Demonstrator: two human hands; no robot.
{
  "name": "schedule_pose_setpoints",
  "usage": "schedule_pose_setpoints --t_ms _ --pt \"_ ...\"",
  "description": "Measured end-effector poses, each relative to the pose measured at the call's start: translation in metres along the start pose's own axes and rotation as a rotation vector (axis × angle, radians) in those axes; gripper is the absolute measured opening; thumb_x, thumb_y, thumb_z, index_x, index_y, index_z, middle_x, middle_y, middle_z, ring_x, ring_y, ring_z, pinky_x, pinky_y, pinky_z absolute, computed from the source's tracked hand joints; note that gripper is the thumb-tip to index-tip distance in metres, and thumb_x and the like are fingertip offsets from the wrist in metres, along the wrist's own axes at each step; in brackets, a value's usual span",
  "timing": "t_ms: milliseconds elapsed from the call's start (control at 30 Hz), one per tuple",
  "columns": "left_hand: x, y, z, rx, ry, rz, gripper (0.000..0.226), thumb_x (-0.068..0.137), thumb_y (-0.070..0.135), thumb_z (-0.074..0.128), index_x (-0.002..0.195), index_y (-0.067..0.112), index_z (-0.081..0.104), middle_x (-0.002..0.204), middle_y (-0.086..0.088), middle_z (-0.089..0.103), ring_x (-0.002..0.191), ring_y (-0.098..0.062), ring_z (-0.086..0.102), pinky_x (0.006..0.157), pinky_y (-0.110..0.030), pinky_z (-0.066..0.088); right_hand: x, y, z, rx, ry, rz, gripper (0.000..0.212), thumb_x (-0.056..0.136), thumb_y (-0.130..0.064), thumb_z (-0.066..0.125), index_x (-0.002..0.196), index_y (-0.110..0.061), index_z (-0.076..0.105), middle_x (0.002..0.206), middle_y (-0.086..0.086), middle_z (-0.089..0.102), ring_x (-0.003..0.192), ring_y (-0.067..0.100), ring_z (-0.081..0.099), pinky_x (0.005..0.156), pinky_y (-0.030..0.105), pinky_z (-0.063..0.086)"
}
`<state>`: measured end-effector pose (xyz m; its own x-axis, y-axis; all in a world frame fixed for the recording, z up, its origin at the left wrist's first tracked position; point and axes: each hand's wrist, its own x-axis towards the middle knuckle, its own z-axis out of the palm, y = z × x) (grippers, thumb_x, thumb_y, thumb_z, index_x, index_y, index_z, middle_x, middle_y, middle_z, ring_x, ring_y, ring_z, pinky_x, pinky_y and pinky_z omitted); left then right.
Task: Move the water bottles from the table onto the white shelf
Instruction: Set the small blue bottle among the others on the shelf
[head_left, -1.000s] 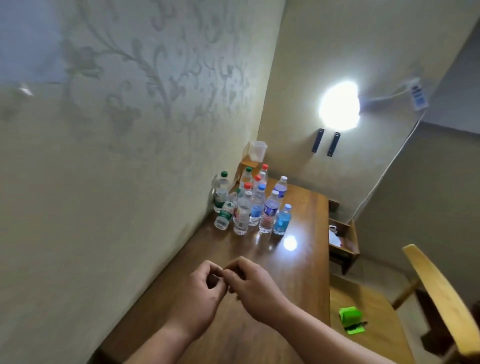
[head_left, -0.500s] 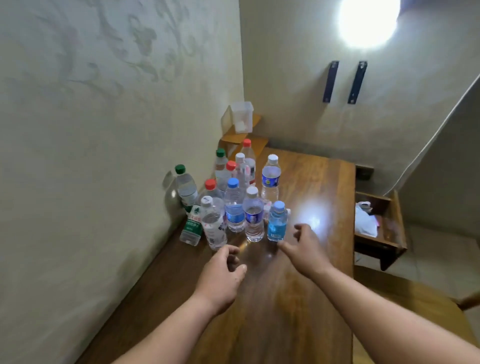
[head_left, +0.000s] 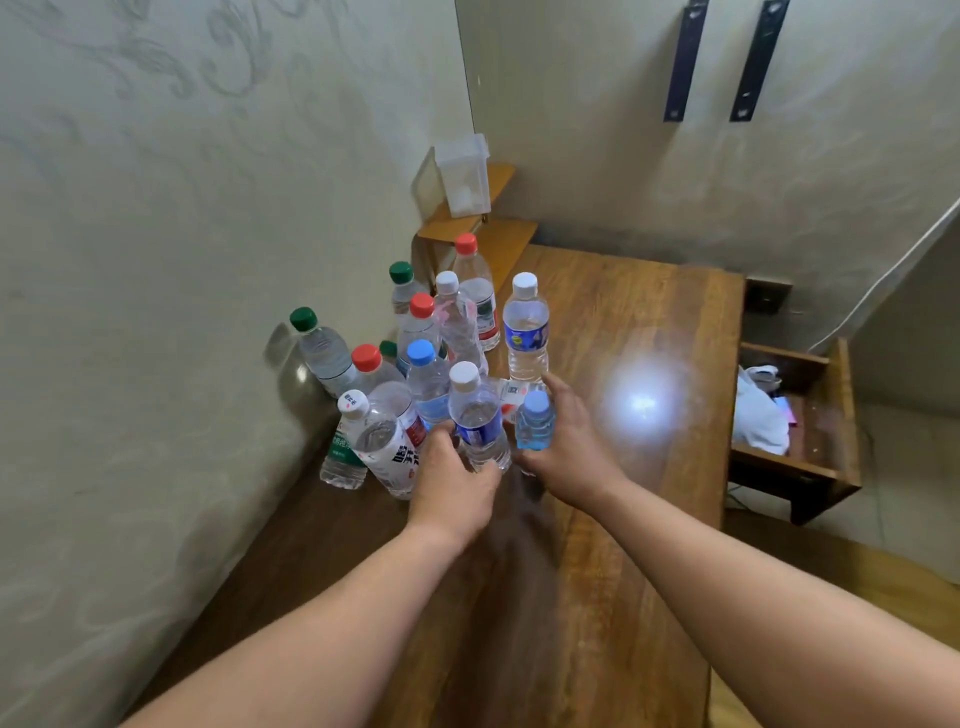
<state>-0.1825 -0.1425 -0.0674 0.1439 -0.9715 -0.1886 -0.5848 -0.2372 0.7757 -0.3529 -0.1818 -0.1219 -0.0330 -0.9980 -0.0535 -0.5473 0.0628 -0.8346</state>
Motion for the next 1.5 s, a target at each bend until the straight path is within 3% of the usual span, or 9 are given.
schedule_pose_setpoints --t_ms 167,267,600,733,1000,1133,1233,1400,1500 --pt "-0.001 -0.006 0.011 0.009 0.029 -0.040 0.061 0.091 0.020 0.076 0.145 0.016 0.047 0.142 -0.003 0.056 0.129 -0.019 0.054 0.107 -0.029 0.041 0.013 0.005 0.000 -0.025 -0.025 0.018 0.068 0.078 -0.019 0.089 0.138 -0.023 0.058 0.131 0.004 0.064 0.122 0.025 0.063 0.097 0.035 0.052" --pt "-0.014 -0.018 0.005 0.008 0.012 -0.055 0.072 0.090 0.023 0.077 0.153 0.018 0.041 0.148 -0.001 0.053 0.135 -0.021 0.055 0.117 -0.038 0.044 -0.005 0.007 -0.005 0.009 0.001 -0.003 0.066 0.075 -0.018 0.090 0.133 -0.026 0.060 0.121 -0.001 0.066 0.113 0.022 0.067 0.093 0.039 0.058" --pt "-0.104 -0.032 -0.060 -0.122 -0.126 0.192 0.092 0.071 0.042 0.087 0.152 0.038 0.045 0.142 0.020 0.059 0.132 -0.001 0.058 0.112 -0.030 0.049 -0.130 -0.108 -0.018 0.048 -0.101 -0.216 0.060 0.075 -0.033 0.089 0.128 -0.039 0.061 0.121 -0.012 0.069 0.109 0.003 0.069 0.094 0.038 0.060" --pt "-0.156 -0.057 -0.131 -0.159 0.018 0.288 0.066 0.078 0.014 0.089 0.127 0.041 0.056 0.124 0.021 0.071 0.115 0.009 0.066 0.098 -0.019 0.054 -0.193 -0.189 0.020 0.001 -0.158 -0.351 0.058 0.073 -0.039 0.087 0.125 -0.040 0.060 0.117 -0.018 0.066 0.108 -0.003 0.066 0.091 0.030 0.057" --pt "-0.315 -0.183 -0.323 -0.200 0.253 0.213 0.046 0.080 0.041 0.085 0.119 0.036 0.062 0.109 0.024 0.073 0.099 0.008 0.069 0.080 -0.018 0.054 -0.347 -0.325 0.169 -0.027 -0.337 -0.480 0.054 0.064 -0.059 0.083 0.110 -0.040 0.061 0.107 -0.019 0.066 0.101 0.003 0.067 0.085 0.040 0.060" --pt "-0.393 -0.257 -0.406 -0.030 0.424 0.173 0.048 0.080 0.051 0.075 0.123 0.041 0.057 0.114 0.022 0.070 0.100 0.000 0.068 0.087 -0.035 0.057 -0.422 -0.385 0.246 -0.032 -0.478 -0.578 0.053 0.069 -0.042 0.096 0.110 -0.048 0.064 0.106 -0.019 0.075 0.097 0.003 0.072 0.079 0.028 0.058" --pt "-0.450 -0.298 -0.459 -0.019 0.518 0.166 0.052 0.083 0.049 0.077 0.130 0.045 0.056 0.124 0.024 0.066 0.114 0.002 0.064 0.097 -0.031 0.055 -0.472 -0.426 0.293 -0.028 -0.597 -0.624 0.064 0.066 -0.029 0.100 0.113 -0.054 0.064 0.108 -0.018 0.076 0.094 0.002 0.073 0.083 0.033 0.060" --pt "-0.525 -0.357 -0.519 0.026 0.779 0.151 0.051 0.076 0.038 0.080 0.125 0.032 0.065 0.120 0.020 0.058 0.113 -0.002 0.064 0.094 -0.028 0.055 -0.538 -0.478 0.366 -0.006 -0.706 -0.798 0.065 0.055 -0.065 0.089 0.115 -0.048 0.067 0.118 -0.020 0.069 0.101 0.001 0.071 0.082 0.020 0.057" --pt "-0.553 -0.394 -0.545 0.015 0.907 0.078 0.049 0.078 0.035 0.078 0.125 0.034 0.066 0.119 0.021 0.061 0.113 0.000 0.063 0.095 -0.024 0.053 -0.566 -0.499 0.418 0.004 -0.779 -0.831 0.068 0.062 -0.062 0.085 0.125 -0.051 0.061 0.123 -0.024 0.064 0.105 0.000 0.069 0.086 0.027 0.057"
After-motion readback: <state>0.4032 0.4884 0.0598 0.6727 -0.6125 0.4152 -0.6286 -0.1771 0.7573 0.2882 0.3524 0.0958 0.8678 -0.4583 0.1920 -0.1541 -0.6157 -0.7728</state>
